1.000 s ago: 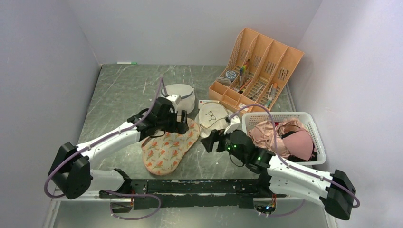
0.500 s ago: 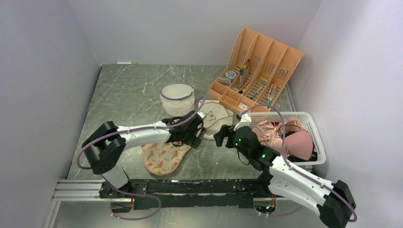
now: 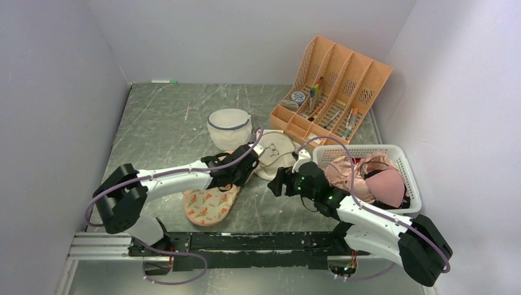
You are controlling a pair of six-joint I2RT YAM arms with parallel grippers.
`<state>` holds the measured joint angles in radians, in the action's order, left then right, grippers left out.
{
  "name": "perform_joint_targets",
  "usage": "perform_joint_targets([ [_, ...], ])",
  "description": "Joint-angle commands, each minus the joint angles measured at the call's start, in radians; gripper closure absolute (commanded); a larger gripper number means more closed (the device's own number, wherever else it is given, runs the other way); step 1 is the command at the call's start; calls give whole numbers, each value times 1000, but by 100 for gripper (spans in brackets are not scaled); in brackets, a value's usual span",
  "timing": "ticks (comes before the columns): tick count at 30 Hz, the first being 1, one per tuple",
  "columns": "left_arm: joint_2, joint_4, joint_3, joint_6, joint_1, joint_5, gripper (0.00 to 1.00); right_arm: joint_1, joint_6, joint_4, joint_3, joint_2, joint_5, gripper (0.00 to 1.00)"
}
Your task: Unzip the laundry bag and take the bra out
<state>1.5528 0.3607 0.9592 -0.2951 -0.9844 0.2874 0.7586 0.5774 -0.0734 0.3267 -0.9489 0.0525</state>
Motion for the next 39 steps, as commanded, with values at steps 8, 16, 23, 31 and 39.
perform_joint_targets([
  [8, -248, -201, -218, 90, -14, -262, 93, -110, -97, -324, -19, -141, -468, 44],
  [16, -346, -249, -265, 100, -20, -294, 93, -127, -100, -591, -48, -258, -646, 61],
  [23, -358, -243, -264, 102, -26, -292, 93, -127, -126, -634, -34, -318, -655, 69],
  [31, -367, -250, -271, 104, -30, -299, 93, -127, -142, -627, -40, -297, -615, 68],
  [39, -378, -247, -273, 104, -36, -291, 93, -128, -151, -614, -38, -288, -574, 87],
])
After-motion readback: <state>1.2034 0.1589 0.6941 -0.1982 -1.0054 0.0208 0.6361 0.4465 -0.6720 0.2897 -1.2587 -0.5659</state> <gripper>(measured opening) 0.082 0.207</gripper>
